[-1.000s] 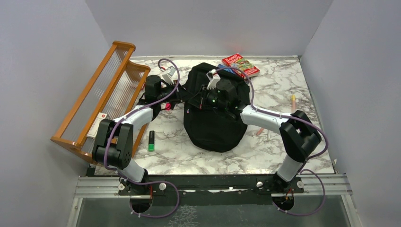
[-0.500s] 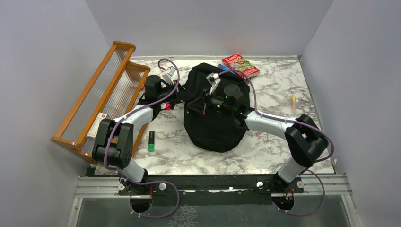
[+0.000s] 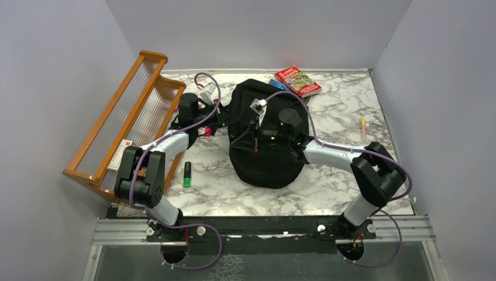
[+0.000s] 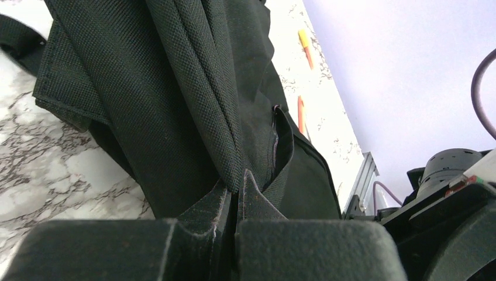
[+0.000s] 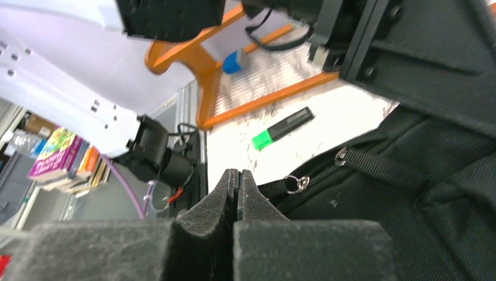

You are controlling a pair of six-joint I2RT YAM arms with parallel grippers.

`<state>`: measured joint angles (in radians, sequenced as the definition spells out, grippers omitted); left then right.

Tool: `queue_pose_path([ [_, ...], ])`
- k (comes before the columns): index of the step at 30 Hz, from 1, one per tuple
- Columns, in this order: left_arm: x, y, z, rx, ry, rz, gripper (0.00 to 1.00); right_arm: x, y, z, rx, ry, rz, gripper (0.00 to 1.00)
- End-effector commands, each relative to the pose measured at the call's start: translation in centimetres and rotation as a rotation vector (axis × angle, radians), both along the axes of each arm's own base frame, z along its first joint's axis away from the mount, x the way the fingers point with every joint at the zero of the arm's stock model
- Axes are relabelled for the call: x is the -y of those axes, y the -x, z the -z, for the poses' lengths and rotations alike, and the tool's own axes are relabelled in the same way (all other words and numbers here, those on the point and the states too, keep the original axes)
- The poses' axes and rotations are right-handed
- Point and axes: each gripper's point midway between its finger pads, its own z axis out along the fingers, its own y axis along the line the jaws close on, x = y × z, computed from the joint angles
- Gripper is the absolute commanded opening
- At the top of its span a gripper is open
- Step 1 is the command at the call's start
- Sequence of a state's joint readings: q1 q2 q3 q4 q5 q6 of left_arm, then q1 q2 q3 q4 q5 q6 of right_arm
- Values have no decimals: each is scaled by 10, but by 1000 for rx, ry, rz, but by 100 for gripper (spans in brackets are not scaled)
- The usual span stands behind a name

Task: Pack the student bag
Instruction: Unzip the student bag at the center of the board.

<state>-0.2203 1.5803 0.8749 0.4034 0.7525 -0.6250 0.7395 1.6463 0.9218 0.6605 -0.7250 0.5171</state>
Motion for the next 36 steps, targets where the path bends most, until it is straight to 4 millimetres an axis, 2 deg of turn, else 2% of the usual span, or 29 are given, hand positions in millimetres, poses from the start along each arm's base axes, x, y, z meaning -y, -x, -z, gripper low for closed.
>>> queue_pose_path([
  [1, -14, -17, -5, 31, 16, -33, 0, 8, 36, -3, 25, -13, -154, 1],
  [12, -36, -49, 5, 14, -5, -117, 0, 44, 67, 14, -19, 84, -127, 1],
  [20, -56, -83, 11, 10, -114, -225, 0, 77, 73, 35, -37, 217, 5, 0],
  [23, -72, -95, 15, -3, -138, -283, 0, 92, 71, 45, -64, 267, 94, 1],
  [28, -93, -103, 24, -36, -140, -342, 0, 117, 61, 52, -80, 331, 267, 1],
  [34, -98, -101, 29, -48, -157, -341, 0, 163, 26, 75, -181, 490, 640, 0],
  [36, -97, -96, 28, -48, -164, -330, 12, 171, 17, 75, -190, 508, 715, 0],
])
